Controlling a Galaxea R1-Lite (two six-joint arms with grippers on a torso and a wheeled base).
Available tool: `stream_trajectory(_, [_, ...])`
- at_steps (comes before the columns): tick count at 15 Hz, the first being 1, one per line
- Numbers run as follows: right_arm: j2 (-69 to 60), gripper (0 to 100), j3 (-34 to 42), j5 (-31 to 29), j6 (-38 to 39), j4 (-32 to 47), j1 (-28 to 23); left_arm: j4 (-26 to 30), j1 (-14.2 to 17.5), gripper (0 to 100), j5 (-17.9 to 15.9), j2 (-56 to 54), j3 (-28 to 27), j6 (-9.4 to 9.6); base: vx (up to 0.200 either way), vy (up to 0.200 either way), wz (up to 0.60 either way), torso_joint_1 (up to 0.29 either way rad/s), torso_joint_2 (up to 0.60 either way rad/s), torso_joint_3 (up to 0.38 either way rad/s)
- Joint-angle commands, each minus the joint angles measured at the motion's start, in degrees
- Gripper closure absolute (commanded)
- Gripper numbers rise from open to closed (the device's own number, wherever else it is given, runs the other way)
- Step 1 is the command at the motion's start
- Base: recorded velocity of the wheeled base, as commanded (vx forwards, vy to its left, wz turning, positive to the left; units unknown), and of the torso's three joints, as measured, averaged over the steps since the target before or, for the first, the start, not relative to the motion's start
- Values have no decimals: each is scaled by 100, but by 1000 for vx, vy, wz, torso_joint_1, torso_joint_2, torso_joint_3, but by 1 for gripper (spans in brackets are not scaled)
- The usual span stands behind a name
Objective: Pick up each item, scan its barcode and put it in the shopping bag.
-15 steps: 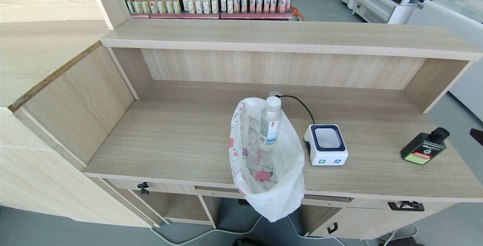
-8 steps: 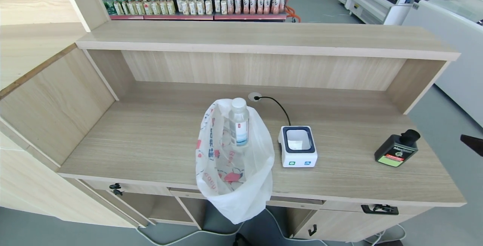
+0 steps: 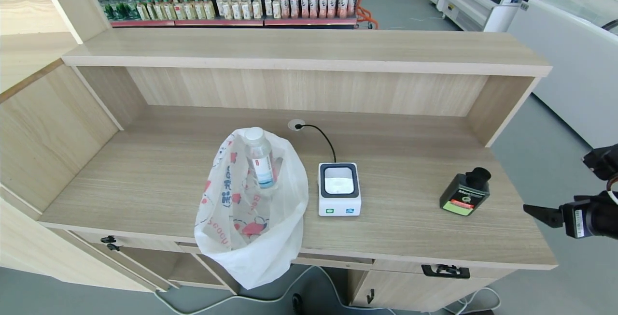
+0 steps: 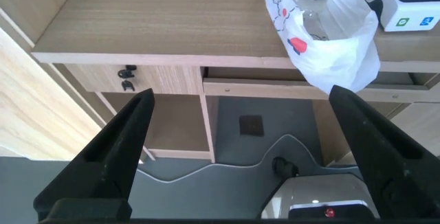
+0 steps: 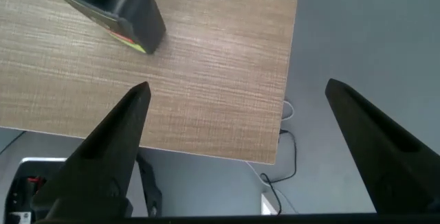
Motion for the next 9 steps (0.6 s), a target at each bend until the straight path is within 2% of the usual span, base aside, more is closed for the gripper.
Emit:
stream_trajectory(1, [32,0,119,-9,-3,-14,310,2,-11,0,0,-1,0,-7,0,0,0,0,0,0])
stream_trajectory(8, [128,0,110,17,-12,-40,539,2,-11,0,-8,-1,0,-7,0,0,0,0,0,0])
stream_trajectory(9, [216,0,48,8,-21,-66,653,2,-11,0,0,-1,0,-7,0,-200,0,2,2,2])
